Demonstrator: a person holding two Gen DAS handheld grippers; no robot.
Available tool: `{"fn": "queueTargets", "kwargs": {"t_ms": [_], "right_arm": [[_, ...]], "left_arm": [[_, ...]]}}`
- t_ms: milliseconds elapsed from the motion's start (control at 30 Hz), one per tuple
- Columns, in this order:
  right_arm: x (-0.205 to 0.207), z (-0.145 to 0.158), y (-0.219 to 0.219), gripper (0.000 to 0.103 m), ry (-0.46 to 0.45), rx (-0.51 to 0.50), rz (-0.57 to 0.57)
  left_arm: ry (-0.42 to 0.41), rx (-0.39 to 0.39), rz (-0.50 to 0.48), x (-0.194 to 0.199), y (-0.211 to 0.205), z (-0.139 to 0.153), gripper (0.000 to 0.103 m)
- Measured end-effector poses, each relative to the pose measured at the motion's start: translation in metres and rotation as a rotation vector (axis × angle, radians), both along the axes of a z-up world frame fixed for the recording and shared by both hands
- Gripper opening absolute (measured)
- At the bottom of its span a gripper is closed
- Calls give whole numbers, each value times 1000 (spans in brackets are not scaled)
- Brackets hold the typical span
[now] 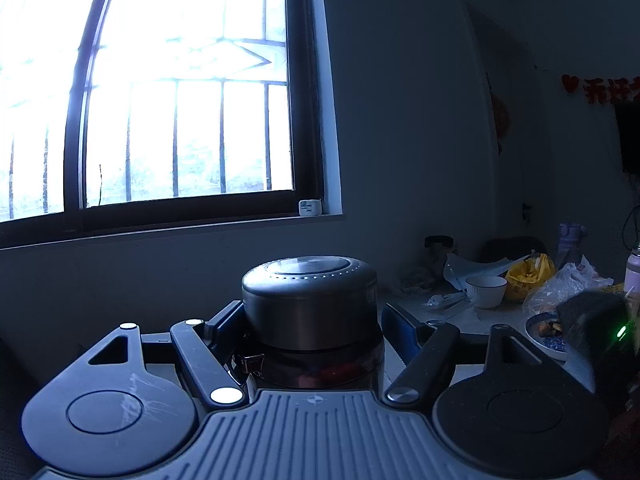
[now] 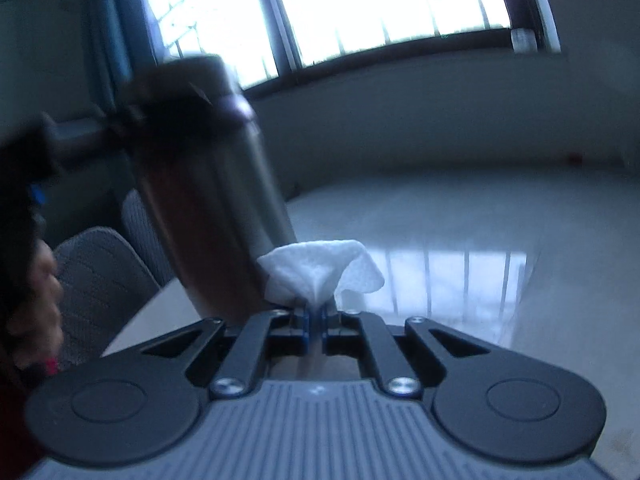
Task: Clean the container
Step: 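Rub the tissue against the thermos bottom while the left gripper tilts the thermos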
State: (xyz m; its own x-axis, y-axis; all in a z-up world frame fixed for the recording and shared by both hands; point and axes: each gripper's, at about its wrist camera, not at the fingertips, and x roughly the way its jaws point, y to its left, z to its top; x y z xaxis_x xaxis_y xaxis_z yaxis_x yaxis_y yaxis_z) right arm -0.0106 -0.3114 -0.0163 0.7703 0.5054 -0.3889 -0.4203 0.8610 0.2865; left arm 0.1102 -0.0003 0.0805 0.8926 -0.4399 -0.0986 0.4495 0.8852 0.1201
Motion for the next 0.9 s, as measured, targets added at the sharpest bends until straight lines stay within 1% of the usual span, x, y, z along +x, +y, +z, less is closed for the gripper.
{"fn": "queueTargets", "kwargs": {"t_ms": [200,300,567,600,633,700,733,800,900], "right_arm": [[8,-25,7,5,117,-40,17],[11,-34,13,5,152,-79,21],[8,-37,14,5,161,-75,1],[8,-37,15,5,161,-77,1],[8,-37,16,5,161,-78,1],[9,-37,16,5,161,-82,2],[9,-36,16,5,160,-85,2],[11,-34,14,5,159,-83,3],[14,-36,14,5,159,-87,3]], "left_arm": [[-1,1,5,-1,0,0,76],[-1,-1,6,-1,0,0,76],[5,-3,22,-2,-2,0,77],[9,-6,30,-2,-2,1,79],[10,-9,51,-2,-3,2,90],[-5,-20,116,-5,-4,5,100],[-17,-26,136,-8,-5,6,102],[-34,-36,147,-16,-6,10,103],[-43,-14,184,-32,-15,12,103]]}}
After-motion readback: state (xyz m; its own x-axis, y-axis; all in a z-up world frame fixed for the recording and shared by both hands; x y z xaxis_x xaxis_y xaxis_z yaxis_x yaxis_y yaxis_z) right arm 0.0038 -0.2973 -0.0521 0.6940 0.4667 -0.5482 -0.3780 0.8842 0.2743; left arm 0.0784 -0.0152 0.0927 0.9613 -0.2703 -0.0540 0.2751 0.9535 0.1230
